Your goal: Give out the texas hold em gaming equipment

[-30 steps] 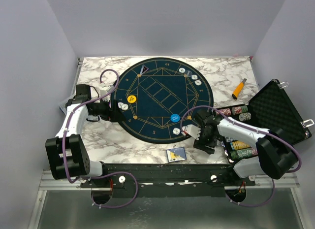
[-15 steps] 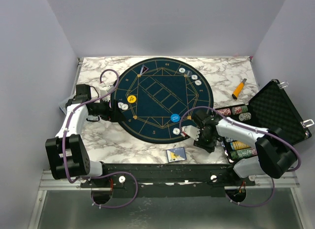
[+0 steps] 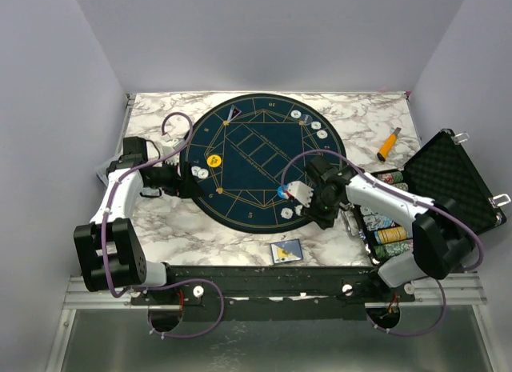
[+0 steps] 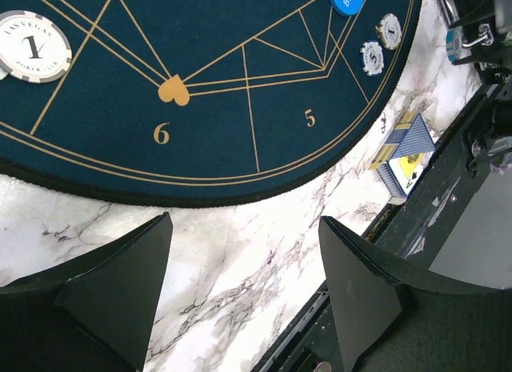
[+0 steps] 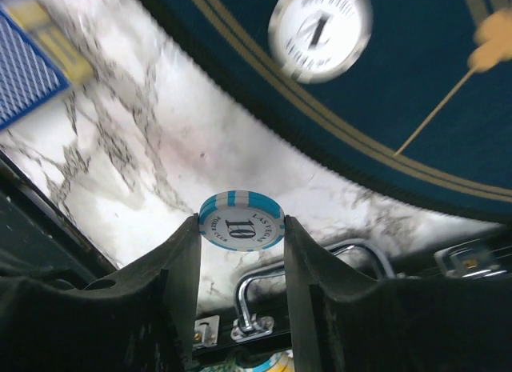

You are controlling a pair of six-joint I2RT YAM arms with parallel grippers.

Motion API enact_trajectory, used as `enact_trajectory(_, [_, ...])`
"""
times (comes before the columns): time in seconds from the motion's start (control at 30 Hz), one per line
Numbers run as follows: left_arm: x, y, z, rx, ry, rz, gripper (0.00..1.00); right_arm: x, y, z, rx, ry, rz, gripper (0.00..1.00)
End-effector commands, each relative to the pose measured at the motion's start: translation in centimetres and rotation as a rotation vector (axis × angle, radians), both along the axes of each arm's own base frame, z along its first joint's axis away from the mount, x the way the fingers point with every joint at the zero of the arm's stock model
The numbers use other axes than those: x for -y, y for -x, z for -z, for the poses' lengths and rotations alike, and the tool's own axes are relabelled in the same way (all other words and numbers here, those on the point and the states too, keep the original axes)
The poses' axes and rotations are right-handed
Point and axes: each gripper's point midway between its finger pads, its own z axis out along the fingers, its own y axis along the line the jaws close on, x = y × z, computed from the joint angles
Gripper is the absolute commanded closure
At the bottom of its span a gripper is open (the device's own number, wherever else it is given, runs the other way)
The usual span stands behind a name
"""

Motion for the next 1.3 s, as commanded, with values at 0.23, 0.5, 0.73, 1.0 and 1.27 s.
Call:
enact_trajectory(0.23, [-1.0, -0.6, -1.4, 0.018, 0.055, -0.042, 0.24, -11.1, -6.1, -4.2, 0.07, -0.191, -0.058, 0.92])
enact_trajectory(0.5, [-3.1, -0.8, -2.0, 0.017, 0.107, -0.125, 0.24, -15.4, -8.0, -2.6, 0.072, -0.191, -0.069, 0.92])
enact_trajectory(0.73, [-3.3, -0.9, -2.0, 0.016, 0.121, -0.129, 0.25, -13.2, -8.8, -1.9, 0.093, -0.149, -0.013, 0.91])
enact_trajectory(1.0, [-3.3, -0.9, -1.9, 0.01, 0.12, -0.131, 0.25, -8.5, -10.7, -0.6, 0.073, -0.112, 0.08, 0.91])
enact_trajectory(1.27, [-3.3, -0.7, -1.8, 0.018, 0.1, -0.128, 0.25, -6.5, -11.3, 0.7, 0.057, -0.089, 0.112, 0.89])
